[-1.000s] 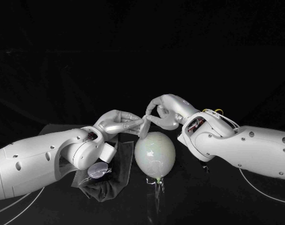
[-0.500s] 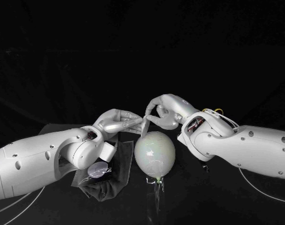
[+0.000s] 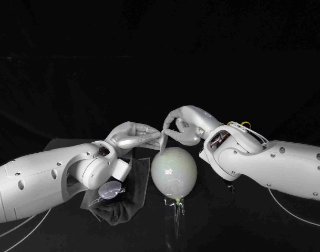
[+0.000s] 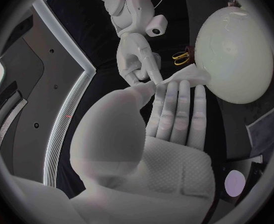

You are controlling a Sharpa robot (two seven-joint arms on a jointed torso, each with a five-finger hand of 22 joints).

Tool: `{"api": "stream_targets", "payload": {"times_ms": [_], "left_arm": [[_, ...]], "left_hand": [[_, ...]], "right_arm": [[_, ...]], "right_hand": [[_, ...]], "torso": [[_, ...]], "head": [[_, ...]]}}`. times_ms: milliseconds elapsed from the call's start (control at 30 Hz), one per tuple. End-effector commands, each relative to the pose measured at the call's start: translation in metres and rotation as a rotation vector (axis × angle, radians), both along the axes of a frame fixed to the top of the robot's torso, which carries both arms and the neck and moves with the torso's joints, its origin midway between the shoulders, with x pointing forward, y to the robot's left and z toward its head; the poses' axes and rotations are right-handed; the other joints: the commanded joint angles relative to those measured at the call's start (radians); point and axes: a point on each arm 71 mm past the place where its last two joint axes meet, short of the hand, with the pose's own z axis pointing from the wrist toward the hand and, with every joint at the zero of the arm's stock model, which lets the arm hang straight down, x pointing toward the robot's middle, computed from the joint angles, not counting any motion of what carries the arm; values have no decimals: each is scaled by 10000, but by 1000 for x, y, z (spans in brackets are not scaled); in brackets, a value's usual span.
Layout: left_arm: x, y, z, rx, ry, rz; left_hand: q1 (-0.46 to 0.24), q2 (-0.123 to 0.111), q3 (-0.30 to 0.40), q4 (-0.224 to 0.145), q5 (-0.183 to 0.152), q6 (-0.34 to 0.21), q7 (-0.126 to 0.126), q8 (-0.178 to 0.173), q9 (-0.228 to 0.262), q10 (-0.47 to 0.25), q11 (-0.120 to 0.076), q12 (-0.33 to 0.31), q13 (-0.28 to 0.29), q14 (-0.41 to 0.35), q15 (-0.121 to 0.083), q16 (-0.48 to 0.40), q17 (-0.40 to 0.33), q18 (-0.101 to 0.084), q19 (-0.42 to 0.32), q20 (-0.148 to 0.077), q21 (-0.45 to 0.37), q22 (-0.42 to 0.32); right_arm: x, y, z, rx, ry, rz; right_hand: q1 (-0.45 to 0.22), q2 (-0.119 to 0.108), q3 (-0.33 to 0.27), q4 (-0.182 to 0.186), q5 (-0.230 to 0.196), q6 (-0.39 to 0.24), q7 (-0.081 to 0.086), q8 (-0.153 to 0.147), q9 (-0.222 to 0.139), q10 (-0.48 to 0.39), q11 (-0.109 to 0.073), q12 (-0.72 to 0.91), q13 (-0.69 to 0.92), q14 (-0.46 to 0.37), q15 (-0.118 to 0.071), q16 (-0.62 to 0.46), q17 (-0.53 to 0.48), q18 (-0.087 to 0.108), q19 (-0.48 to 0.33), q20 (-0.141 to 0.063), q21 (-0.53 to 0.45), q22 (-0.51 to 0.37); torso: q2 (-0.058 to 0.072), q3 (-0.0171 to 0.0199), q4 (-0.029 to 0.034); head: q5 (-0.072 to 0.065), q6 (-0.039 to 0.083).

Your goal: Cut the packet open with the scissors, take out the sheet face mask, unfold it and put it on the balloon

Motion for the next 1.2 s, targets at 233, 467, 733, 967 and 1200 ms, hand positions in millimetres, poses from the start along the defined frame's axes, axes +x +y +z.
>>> {"api": "stream_targets", "payload": {"times_ms": [233, 467, 733, 967, 1200], "left_arm": [[0, -2, 2, 161, -301, 59], [1, 0, 2, 367, -390, 230], [1, 0, 2, 534, -455, 378], [1, 0, 2, 754, -624, 383], [1, -2, 2, 890, -745, 389]], "left_hand": [[-107, -294, -222, 42, 19, 64, -14, -63, -20, 75, -24, 6, 13, 93, -21, 33, 68, 122, 152, -29, -48, -30], [-351, -581, -530, 199, 19, 69, 6, -112, -44, 89, -4, 6, 20, 98, -17, 46, 142, 119, 211, -35, -81, -64], [-395, -643, -619, 245, 19, 72, 7, -129, -53, 95, -5, 8, 24, 98, -18, 49, 166, 118, 223, -35, -99, -75], [-240, -734, -709, 192, 21, 110, -23, -136, -57, 136, -36, 27, 37, 123, -42, 70, 225, 120, 266, -41, -124, -89], [262, -486, -513, 22, 23, 239, -83, -108, -50, 226, -104, 57, 50, 171, -90, 105, 312, 121, 311, -52, -165, -100]], "right_arm": [[-1, 2, 0, -175, -32, 92], [-1, 2, 0, -186, -28, 95], [-1, 2, 0, -202, -17, 115], [-2, 3, 0, -231, -2, 145], [-2, 3, 0, -262, 18, 164]], "right_hand": [[-17, 58, 50, -6, 66, 53, -10, 222, 247, 104, 8, 51, 1180, 1064, -68, 35, 2626, -140, 1108, -44, 65, 2635], [-29, 50, 62, -23, 66, 52, -12, 234, 251, 109, 6, 55, 1184, 1064, -69, 35, 2626, -140, 1108, -44, 65, 2635], [-29, 50, 62, -23, 66, 52, -12, 234, 251, 109, 6, 55, 1184, 1064, -69, 35, 2626, -140, 1108, -44, 65, 2635], [-29, 50, 62, -23, 66, 52, -12, 234, 251, 109, 6, 55, 1184, 1064, -69, 35, 2626, -140, 1108, -44, 65, 2635], [-29, 50, 62, -23, 66, 52, -12, 234, 251, 109, 6, 55, 1184, 1064, -69, 35, 2626, -140, 1108, -44, 65, 2635]], "torso": [[2, -1, 0], [2, 0, 5], [0, -2, 0], [0, -1, 1], [-1, 1, -1]], "head": [[-14, 10], [-34, 9], [-26, 22], [-23, 22], [-26, 26]]}}
